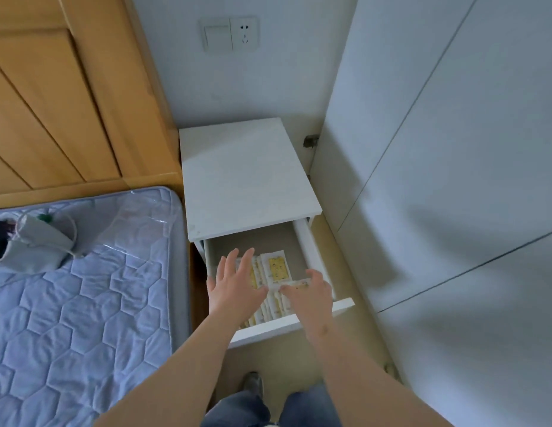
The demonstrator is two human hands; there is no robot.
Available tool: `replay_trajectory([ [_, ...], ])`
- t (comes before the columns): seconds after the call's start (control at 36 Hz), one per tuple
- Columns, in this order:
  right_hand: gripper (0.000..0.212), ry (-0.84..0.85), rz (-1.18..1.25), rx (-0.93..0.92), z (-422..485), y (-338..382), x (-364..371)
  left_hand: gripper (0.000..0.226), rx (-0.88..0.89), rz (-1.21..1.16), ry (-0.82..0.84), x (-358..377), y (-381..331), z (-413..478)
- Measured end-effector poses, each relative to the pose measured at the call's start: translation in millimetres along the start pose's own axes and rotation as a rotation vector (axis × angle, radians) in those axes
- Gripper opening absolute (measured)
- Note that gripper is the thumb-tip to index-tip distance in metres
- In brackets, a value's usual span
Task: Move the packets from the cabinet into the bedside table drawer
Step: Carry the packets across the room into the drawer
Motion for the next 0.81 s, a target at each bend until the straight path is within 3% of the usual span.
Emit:
replay_trajectory([
  [0.36, 0.072, -0.323, 0.18, -0.058, -81, -39, -94, 0.076, 0.359, 0.063, -0.015, 13, -82, -93],
  [0.61, 0.065, -0.684, 0.343, 0.033, -205, -139, -212, 0.074, 0.675, 0.054, 0.087, 98, -161, -251],
  [0.81, 0.064, -1.047, 0.419, 0.145, -340, -232, -285, 0.073, 1.01, 0.141, 0.294, 193, -196, -402],
])
Point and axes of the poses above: each hand's wrist, its own z-axis towards the middle knuckle, its own x-axis out of the palm, y = z × x, the point moved 1 cm from there along z, towards the middle knuckle, and after that the axes turned 14 degrees about -x, right-handed, at the moved point
